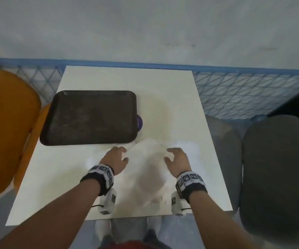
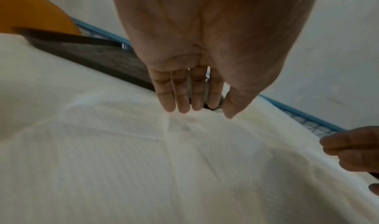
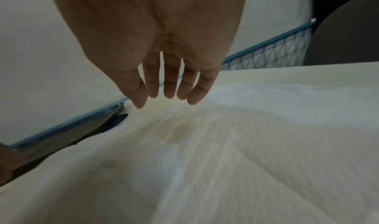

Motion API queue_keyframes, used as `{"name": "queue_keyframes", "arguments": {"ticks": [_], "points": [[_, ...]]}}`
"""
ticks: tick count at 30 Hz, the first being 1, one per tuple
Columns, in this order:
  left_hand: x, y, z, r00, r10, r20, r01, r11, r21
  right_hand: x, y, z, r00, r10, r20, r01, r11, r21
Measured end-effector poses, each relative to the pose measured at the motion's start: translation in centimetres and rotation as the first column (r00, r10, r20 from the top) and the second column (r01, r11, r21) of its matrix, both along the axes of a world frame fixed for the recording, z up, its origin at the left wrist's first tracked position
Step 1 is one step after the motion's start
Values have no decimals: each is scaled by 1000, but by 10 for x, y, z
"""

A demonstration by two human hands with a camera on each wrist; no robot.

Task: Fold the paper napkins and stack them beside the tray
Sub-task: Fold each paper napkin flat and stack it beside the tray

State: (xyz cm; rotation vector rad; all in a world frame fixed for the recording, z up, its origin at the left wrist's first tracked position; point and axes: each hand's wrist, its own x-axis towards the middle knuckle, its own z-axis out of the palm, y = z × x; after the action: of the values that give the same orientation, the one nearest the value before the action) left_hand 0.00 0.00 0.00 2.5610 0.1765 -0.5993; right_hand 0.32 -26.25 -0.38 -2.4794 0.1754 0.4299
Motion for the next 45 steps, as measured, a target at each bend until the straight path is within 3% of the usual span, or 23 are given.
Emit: {"name": "queue_keyframes", "arguments": {"ticks": [4, 9, 13, 16, 19, 22, 25, 28, 31, 35, 39, 40, 42, 45], "points": [[19, -20, -10, 998, 48, -42, -47, 998, 31, 15, 1, -6, 984, -22, -176, 8, 997, -77], [26, -35, -11, 997, 79, -16, -78, 996, 34, 15, -5, -13, 976, -47, -213, 41, 999, -35], [29, -32, -5, 995, 88, 39, -89, 996, 29, 14, -7, -13, 979, -149, -138, 156, 987, 41], [31, -21, -1, 998, 61, 18, -62, 996, 63, 13, -5, -9, 986, -158, -44, 161, 985, 63], [34, -8, -1, 999, 33, -1, -33, 999, 17, 13, -1, 4, 996, -79, 34, 74, 988, 139], [37, -5, 16, 996, 34, 84, -21, 988, -155, 16, 4, 29, 990, 79, 117, -101, 976, 195], [44, -2, 40, 998, -33, 59, 53, 924, -378, 22, 7, 61, 974, 138, 177, -182, 949, 260], [46, 3, 60, 988, -106, 115, 148, 870, -470, 31, 2, 91, 965, 77, 253, -157, 937, 313], [43, 4, 72, 995, 46, 87, 24, 746, -666, 39, -10, 115, 952, -53, 303, -72, 919, 388], [36, 2, 88, 976, 216, -4, -121, 532, -838, 31, -18, 110, 994, -94, 61, 38, 796, 604], [26, 10, 93, 926, 368, -87, -251, 428, -868, 16, 2, 92, 988, -152, -34, 138, 747, 650], [22, 14, 91, 926, 350, -145, -292, 416, -861, 14, 7, 91, 980, -194, -29, 163, 725, 670], [12, 20, 87, 942, 237, -238, -325, 462, -825, 14, 14, 92, 968, -252, -12, 187, 684, 705], [1, 27, 82, 951, 201, -234, -304, 484, -820, 14, 20, 94, 964, -265, -24, 203, 677, 708]]}}
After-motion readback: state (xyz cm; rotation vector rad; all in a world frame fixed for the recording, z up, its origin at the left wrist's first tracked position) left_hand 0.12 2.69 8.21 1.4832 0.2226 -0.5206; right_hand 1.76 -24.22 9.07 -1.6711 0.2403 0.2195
